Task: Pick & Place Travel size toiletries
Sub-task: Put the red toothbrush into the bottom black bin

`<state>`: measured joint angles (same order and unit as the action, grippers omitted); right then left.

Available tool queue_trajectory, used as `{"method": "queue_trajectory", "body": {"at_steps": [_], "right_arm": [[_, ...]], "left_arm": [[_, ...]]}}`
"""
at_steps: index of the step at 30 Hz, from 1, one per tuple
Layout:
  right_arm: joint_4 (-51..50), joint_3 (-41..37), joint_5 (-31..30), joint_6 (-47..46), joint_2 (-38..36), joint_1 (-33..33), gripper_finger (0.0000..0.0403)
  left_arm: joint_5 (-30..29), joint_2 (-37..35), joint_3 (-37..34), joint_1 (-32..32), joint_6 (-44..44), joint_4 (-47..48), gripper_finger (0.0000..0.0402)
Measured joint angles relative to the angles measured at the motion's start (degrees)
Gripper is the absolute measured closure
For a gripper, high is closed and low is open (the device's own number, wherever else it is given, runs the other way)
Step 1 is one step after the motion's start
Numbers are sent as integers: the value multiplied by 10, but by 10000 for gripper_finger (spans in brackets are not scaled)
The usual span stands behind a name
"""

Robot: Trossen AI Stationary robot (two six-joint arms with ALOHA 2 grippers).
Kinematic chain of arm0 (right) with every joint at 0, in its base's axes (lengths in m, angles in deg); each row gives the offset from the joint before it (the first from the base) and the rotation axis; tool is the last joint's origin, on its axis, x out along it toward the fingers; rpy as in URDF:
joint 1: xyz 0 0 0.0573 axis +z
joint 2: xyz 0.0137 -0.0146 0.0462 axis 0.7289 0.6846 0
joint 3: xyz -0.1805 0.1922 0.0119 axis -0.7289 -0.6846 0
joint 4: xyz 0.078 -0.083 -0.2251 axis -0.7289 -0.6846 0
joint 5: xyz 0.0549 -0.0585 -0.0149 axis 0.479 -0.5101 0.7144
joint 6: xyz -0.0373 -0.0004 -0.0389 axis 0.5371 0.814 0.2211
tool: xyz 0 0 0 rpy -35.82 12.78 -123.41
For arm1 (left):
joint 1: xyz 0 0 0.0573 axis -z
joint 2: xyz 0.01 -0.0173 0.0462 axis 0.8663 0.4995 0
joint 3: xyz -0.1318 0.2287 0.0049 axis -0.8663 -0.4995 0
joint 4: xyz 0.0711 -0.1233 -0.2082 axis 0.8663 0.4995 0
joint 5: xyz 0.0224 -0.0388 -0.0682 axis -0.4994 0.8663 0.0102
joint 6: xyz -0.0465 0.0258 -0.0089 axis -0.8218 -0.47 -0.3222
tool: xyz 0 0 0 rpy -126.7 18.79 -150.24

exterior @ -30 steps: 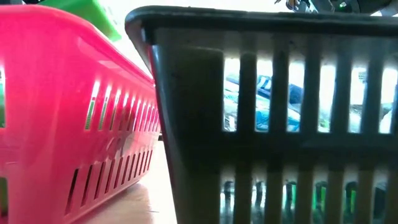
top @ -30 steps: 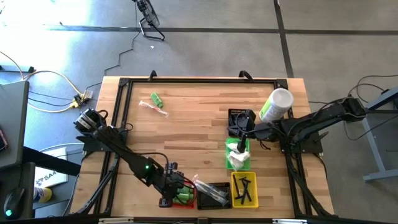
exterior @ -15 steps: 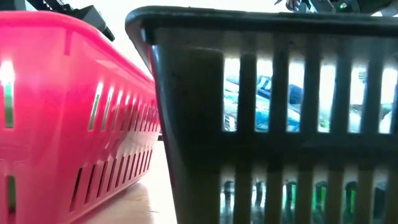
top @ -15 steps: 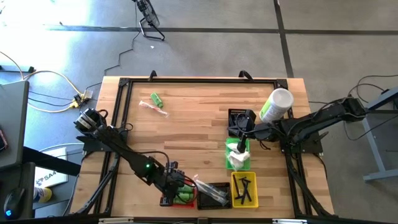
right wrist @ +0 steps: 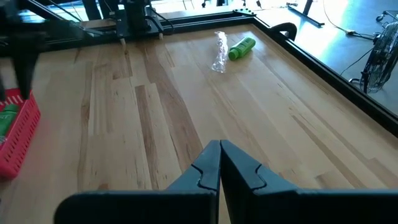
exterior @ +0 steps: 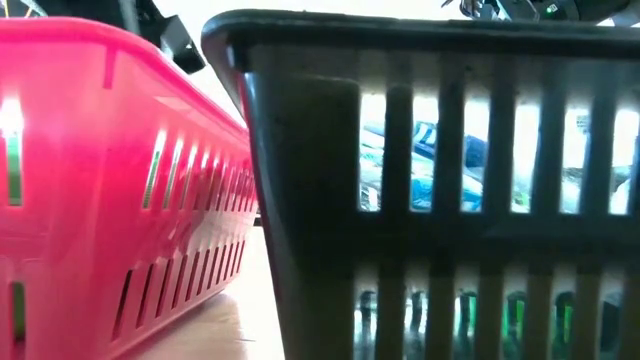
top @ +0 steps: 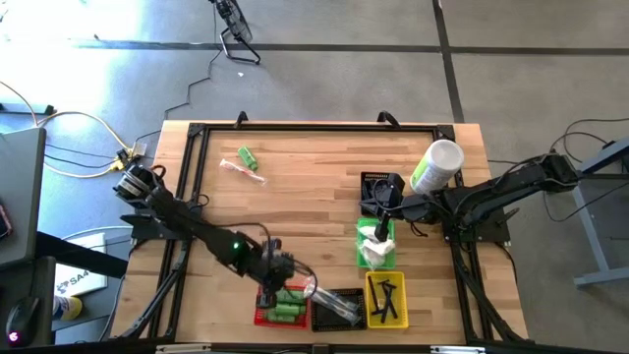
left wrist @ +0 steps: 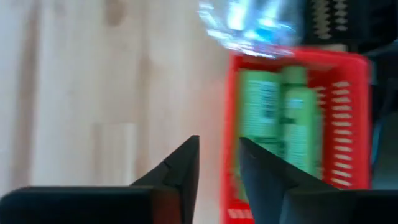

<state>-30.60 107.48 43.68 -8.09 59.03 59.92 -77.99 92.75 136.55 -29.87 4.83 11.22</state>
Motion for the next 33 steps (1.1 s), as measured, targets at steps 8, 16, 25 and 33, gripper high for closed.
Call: {"method": "queue_trajectory", "body": {"at_steps": [8,16,25,33], "right_arm": [[0,0,0,0,0,0,401],[0,0,0,-2,0,0,401],[0,0,0,-2,0,0,401],[9,0,-3,-2,0,0,401]], "left_arm": [[-3,-22,0,-86,1,79,325],[-4,-23,0,-204,27,97,327],[-13,-23,0,-315,80,105,327],[-18,-23,0,-353,76,106,327]]}}
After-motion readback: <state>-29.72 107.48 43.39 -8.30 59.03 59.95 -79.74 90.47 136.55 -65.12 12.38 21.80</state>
